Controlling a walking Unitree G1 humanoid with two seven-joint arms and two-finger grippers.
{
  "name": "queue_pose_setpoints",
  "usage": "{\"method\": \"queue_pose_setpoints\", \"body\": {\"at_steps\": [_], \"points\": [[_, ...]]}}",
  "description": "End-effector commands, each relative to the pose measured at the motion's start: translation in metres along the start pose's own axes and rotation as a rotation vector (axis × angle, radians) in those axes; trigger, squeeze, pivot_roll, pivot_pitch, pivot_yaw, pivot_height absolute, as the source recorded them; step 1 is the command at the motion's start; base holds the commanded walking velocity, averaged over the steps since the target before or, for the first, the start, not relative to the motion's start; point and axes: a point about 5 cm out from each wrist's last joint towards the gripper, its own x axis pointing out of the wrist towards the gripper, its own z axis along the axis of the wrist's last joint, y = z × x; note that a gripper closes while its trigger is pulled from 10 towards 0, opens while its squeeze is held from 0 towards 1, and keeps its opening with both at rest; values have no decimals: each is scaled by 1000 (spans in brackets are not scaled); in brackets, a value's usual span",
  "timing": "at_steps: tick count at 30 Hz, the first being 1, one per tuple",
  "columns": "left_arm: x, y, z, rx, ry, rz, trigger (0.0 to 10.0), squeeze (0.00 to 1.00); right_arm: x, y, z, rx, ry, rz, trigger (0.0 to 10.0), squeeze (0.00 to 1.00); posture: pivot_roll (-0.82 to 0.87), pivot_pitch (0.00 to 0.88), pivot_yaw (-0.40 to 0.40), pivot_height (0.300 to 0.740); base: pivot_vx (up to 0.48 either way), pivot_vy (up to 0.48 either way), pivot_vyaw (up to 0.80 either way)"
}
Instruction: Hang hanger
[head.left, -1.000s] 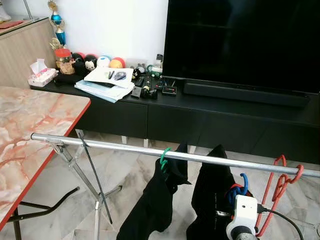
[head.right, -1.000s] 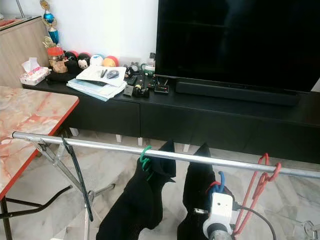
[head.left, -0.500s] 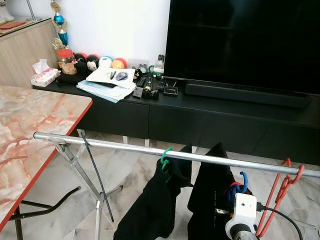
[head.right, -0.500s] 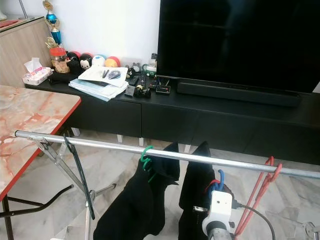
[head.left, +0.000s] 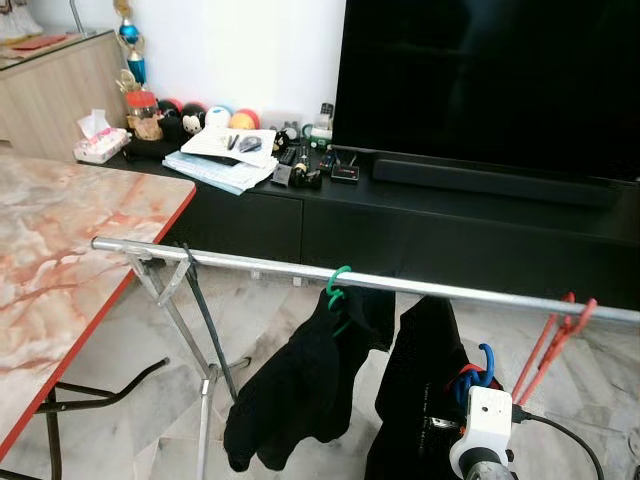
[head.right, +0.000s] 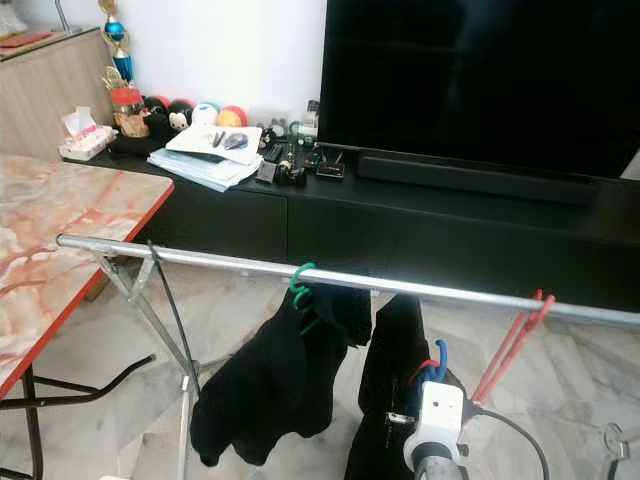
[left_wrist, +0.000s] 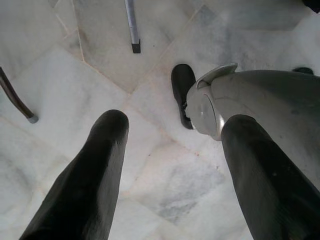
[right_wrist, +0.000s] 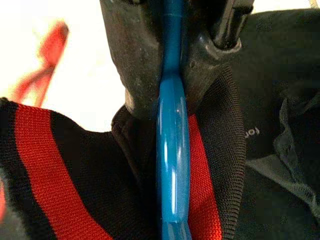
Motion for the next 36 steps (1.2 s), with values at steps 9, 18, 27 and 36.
{"method": "queue_pose_setpoints", "body": {"at_steps": [9, 18, 27, 36], "points": [[0, -2, -6, -10, 14, -5, 10000, 0, 4, -3, 8, 1, -38, -16, 10000, 0, 171, 6, -31, 740, -265, 0, 0], [0, -2, -6, -11, 13, -6, 10000, 0, 4, -2, 7, -1, -33, -15, 10000, 0, 172, 7, -31, 740, -264, 0, 0], [0, -2, -6, -12, 14, -6, 10000, 0, 5, -4, 7, -7, -27, -16, 10000, 0, 170, 8, -32, 740, -265, 0, 0], [0, -2, -5, -12, 13, -6, 10000, 0, 7, -2, 6, -20, -18, -6, 10000, 0, 172, 8, -32, 740, -265, 0, 0]]}}
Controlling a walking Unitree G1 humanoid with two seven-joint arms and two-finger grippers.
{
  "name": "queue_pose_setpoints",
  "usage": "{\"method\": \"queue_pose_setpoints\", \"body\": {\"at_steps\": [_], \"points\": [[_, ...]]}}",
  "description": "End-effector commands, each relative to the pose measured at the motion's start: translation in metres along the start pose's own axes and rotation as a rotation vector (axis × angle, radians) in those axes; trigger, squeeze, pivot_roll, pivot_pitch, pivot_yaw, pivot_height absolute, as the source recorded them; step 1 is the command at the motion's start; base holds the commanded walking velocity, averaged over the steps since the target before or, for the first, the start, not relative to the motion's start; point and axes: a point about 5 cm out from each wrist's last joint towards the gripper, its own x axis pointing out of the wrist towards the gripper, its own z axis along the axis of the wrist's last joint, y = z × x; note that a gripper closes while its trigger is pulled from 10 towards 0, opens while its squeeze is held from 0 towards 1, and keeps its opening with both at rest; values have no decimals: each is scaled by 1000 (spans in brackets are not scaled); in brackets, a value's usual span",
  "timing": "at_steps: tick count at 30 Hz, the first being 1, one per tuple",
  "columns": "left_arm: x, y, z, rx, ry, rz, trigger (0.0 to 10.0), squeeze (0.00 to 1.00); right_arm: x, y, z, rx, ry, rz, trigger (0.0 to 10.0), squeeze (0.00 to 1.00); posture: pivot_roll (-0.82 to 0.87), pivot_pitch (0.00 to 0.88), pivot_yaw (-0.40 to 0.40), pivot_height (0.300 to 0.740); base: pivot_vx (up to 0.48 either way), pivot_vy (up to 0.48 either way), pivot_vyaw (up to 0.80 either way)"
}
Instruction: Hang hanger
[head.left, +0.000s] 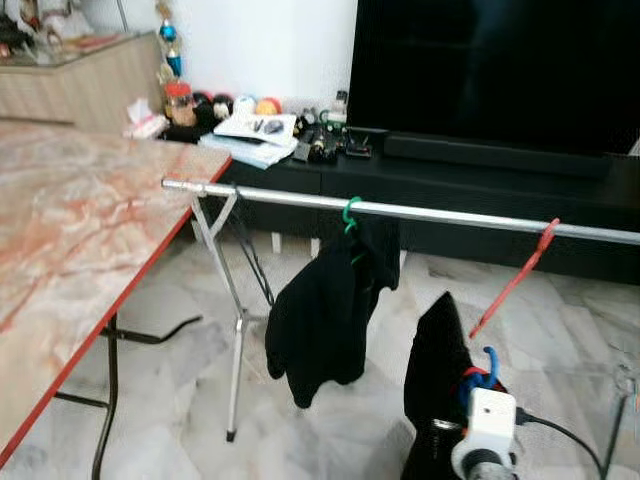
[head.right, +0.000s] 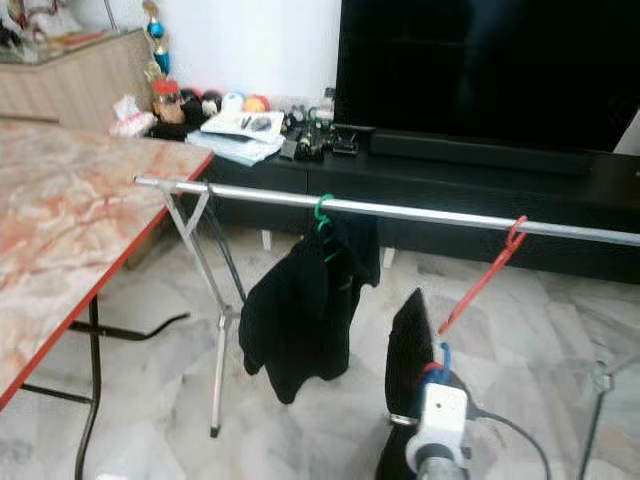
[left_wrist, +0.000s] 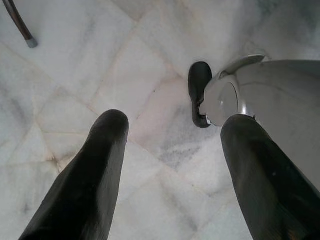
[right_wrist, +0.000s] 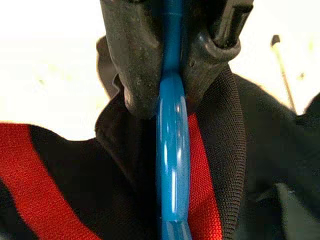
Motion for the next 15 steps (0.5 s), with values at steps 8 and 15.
{"method": "queue_pose_setpoints", "body": {"at_steps": [8, 15], "points": [[0, 0, -2, -4, 7, -1, 10000, 0, 2, -7, 3, -21, -2, -12, 10000, 0, 171, 8, -32, 740, -267, 0, 0], [0, -1, -2, -6, 5, 1, 10000, 0, 4, -11, 2, -45, 20, -17, 10000, 0, 172, 8, -34, 740, -274, 0, 0]]}}
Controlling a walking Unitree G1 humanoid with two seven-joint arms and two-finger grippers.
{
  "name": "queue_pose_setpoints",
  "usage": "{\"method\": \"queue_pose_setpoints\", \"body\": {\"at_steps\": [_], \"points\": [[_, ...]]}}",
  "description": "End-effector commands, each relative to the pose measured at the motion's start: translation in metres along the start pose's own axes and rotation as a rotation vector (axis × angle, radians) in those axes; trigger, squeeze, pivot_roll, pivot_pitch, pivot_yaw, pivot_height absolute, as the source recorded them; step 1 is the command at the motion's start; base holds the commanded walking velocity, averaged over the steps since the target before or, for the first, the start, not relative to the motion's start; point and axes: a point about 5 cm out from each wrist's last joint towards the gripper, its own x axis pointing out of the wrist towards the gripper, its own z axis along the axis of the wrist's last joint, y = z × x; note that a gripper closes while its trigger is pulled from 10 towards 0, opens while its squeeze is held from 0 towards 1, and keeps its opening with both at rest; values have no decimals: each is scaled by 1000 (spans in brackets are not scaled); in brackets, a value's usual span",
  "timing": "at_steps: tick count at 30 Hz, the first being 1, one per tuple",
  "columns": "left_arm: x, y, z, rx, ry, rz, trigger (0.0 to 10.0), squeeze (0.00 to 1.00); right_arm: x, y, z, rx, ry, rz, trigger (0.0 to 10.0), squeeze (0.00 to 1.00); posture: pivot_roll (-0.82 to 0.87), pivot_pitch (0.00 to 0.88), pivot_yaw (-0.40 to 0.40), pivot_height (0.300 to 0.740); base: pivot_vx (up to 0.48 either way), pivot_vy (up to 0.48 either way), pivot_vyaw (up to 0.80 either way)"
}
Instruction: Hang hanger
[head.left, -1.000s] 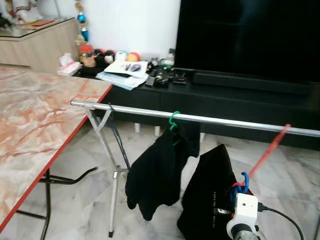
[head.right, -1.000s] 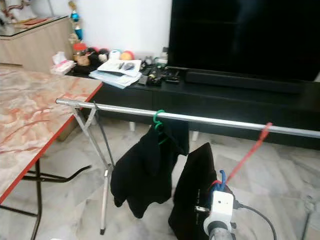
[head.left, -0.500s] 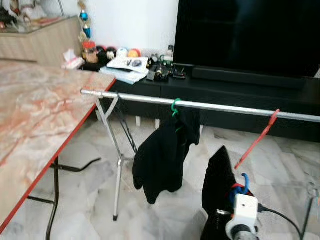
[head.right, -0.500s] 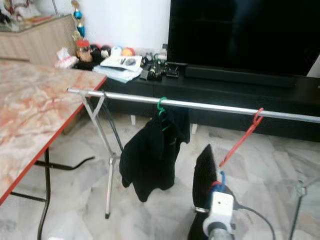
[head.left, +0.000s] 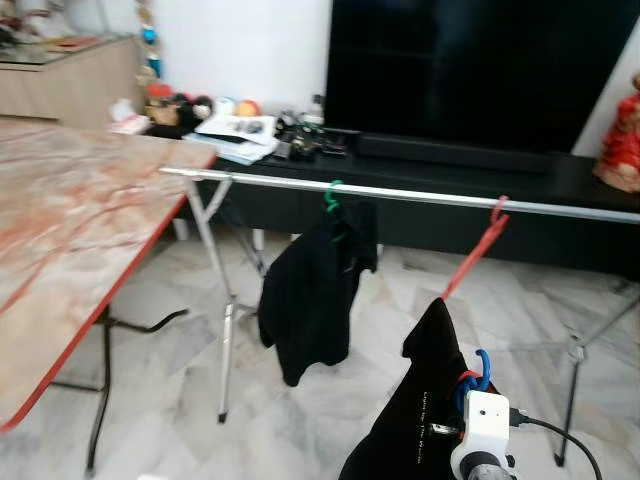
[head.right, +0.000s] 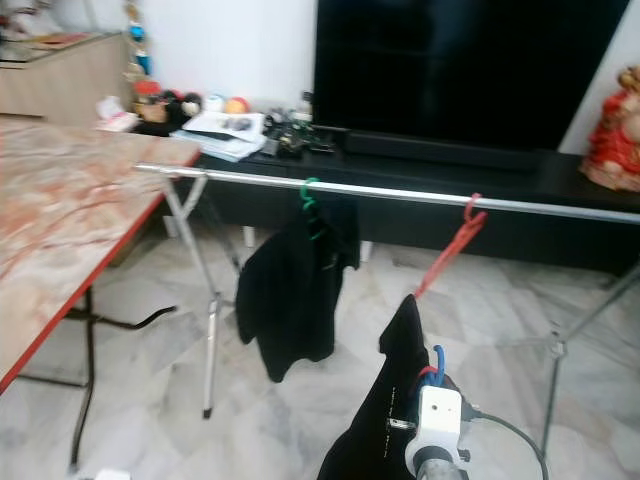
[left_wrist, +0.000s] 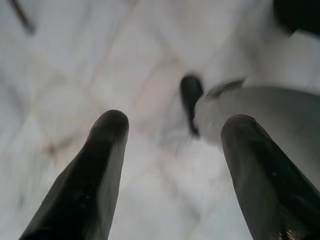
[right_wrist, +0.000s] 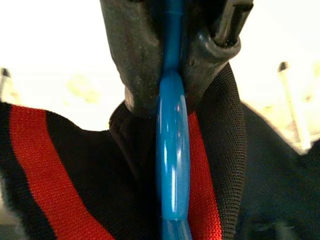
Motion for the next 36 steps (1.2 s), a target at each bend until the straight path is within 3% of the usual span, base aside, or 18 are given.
{"method": "queue_pose_setpoints", "body": {"at_steps": [1, 9, 17, 22, 27, 31, 32, 33, 34, 36], "points": [[0, 0, -5, -8, 21, 1, 10000, 0, -1, -5, 0, -10, 1, -12, 10000, 0, 173, 8, -35, 740, -277, 0, 0], [0, 0, -5, -7, 19, 7, 10000, 0, 1, -7, -3, -44, 38, -12, 10000, 0, 176, 11, -36, 740, -238, 0, 0], [0, 1, -3, 19, -6, 31, 10000, 0, 8, -17, -9, -147, 141, 7, 10000, 0, 177, 9, -37, 740, 0, 0, 0], [-1, 2, 3, 86, -57, 55, 10000, 0, 15, -29, -2, -188, 163, 0, 10000, 0, 183, 1, -41, 740, 0, 0, 0], [-1, 2, 7, 143, -91, 58, 10000, 0, 18, -28, -2, -198, 179, 27, 10000, 0, 179, 0, -35, 740, 0, 0, 0], [-2, 1, 11, 180, -134, 63, 10000, 0, 19, -21, -2, -246, 203, 118, 10000, 0, 169, 0, -29, 740, 0, 0, 0], [-3, -3, 28, 221, -251, 31, 10000, 0, 21, -17, -1, -302, 214, 176, 10000, 0, 170, 0, -29, 740, 0, 0, 0], [-3, -3, 28, 221, -251, 31, 10000, 0, 21, -17, -1, -302, 214, 176, 10000, 0, 170, 0, -29, 740, 0, 0, 0], [-5, -5, 57, 287, -362, 18, 10000, 0, 24, -14, 2, -367, 220, 238, 10000, 0, 170, 0, -32, 740, 0, 0, 0], [-7, -6, 80, 358, -431, 10, 10000, 0, 27, -11, 8, -440, 222, 325, 10000, 0, 171, 0, -34, 740, 0, 0, 0]]}}
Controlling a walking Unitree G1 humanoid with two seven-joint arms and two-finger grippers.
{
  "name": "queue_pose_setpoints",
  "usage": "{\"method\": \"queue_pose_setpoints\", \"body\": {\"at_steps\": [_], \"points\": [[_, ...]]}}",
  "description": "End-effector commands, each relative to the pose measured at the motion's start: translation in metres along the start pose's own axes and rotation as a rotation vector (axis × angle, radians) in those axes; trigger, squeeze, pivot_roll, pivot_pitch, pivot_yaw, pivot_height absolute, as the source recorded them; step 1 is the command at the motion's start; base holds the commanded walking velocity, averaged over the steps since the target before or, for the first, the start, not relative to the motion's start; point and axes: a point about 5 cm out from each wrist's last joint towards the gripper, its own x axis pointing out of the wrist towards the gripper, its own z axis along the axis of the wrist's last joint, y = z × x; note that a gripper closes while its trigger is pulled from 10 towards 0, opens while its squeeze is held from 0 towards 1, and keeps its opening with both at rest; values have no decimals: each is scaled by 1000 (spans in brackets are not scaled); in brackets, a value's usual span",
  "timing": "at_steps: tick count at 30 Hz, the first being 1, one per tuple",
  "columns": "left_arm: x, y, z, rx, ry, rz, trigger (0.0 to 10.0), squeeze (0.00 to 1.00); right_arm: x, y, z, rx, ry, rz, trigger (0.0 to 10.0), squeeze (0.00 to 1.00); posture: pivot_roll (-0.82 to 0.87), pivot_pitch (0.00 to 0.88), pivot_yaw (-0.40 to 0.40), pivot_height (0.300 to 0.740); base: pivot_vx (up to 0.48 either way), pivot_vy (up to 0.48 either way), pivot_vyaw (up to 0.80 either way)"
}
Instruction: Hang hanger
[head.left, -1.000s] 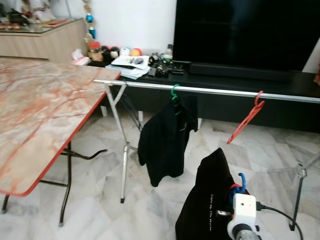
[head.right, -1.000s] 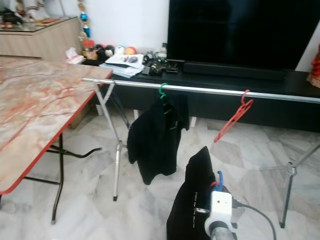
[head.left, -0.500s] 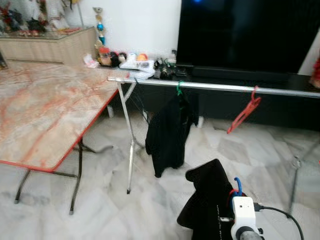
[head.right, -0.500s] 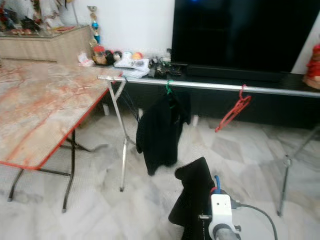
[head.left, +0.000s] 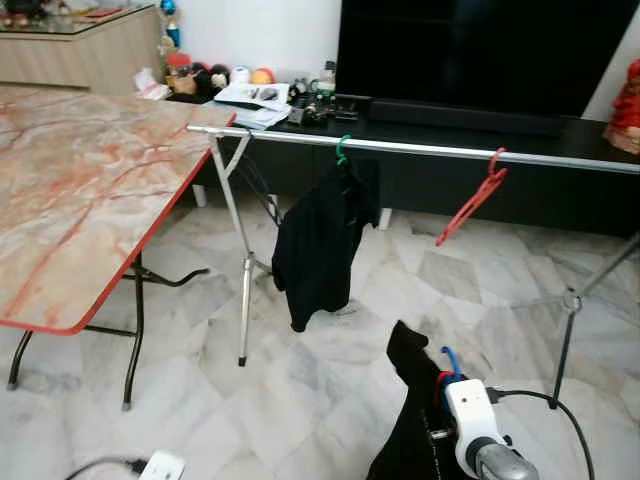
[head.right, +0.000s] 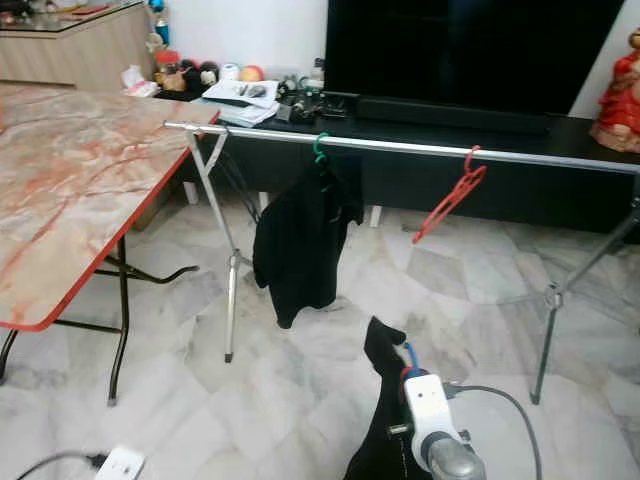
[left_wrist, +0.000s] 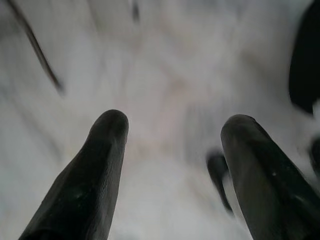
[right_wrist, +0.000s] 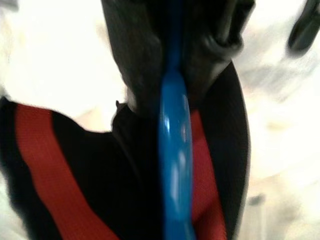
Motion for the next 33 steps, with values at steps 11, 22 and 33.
{"method": "queue_pose_setpoints", "body": {"at_steps": [11, 22, 33], "points": [[8, 0, 78, 389, -277, -308, 10000, 0, -9, -21, 58, -388, -102, 352, 10000, 0, 168, 9, -49, 740, 0, 0, 0], [7, 1, 101, 517, -305, -467, 10000, 0, -43, -19, 82, -626, -206, 646, 10000, 0, 147, 55, -40, 740, 0, 0, 0], [9, -4, 102, 552, -269, -507, 10000, 0, -62, -21, 94, -690, -244, 721, 10000, 0, 132, 62, -35, 740, 0, 0, 0]]}}
